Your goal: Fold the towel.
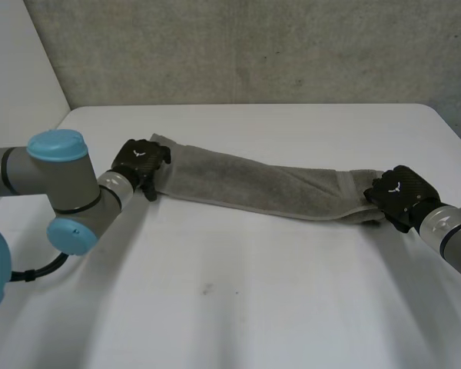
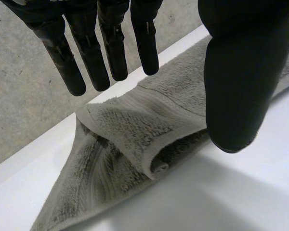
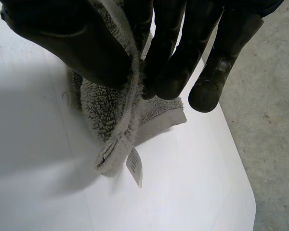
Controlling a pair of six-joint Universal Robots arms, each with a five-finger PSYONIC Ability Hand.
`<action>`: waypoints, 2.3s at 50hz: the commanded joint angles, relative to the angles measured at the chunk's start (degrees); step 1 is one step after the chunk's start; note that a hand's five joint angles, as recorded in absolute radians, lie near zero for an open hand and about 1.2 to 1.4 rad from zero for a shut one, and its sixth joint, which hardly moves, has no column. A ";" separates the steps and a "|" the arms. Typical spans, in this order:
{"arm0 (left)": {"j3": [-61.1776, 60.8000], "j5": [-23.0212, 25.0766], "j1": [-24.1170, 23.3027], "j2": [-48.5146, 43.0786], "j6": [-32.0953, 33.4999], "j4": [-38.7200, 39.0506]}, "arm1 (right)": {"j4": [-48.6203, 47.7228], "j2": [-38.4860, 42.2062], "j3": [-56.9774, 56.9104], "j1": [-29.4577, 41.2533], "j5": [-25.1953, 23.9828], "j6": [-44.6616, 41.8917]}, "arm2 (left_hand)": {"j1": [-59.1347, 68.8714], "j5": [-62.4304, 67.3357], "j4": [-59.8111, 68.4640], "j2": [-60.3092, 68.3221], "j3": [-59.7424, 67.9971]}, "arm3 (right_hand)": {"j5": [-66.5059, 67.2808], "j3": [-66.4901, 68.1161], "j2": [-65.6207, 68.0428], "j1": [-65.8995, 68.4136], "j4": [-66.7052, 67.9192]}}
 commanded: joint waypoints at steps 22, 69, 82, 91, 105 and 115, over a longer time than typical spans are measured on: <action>7.92 0.05 -0.01 -4.64 2.17 -5.19 | -0.31 0.37 0.33 -0.42 -0.36 -0.09 | 8.79 8.81 8.84 8.87 8.84 | 0.40 1.97 2.64 2.85 1.89; -2.41 -0.65 -0.81 13.34 7.45 -6.43 | 3.54 -7.61 -1.08 -0.42 0.87 5.69 | 50.49 50.50 50.53 50.56 50.53 | 0.40 1.97 2.64 2.85 1.89; -22.57 -0.13 4.82 38.77 9.64 -5.28 | 23.59 -21.08 -10.05 -3.24 -0.18 20.39 | 50.49 50.50 50.53 50.56 50.53 | 0.40 1.97 2.64 2.85 1.89; -26.70 -0.21 6.49 57.21 10.08 -5.89 | 32.89 -31.52 -19.87 -3.59 -3.70 23.02 | 50.49 50.50 50.53 50.56 50.53 | 0.40 1.97 2.64 2.85 1.89; -27.06 -0.30 7.02 61.45 9.91 -11.96 | 46.61 -29.27 -37.89 -5.08 -4.76 22.59 | 50.49 50.50 50.53 50.56 50.53 | 0.40 1.97 2.64 2.85 1.89; -22.24 -0.48 7.72 46.54 10.35 -10.64 | 50.66 -16.17 -45.19 -5.00 -3.53 19.78 | 50.49 50.50 50.53 50.56 50.53 | 0.40 1.97 2.64 2.85 1.89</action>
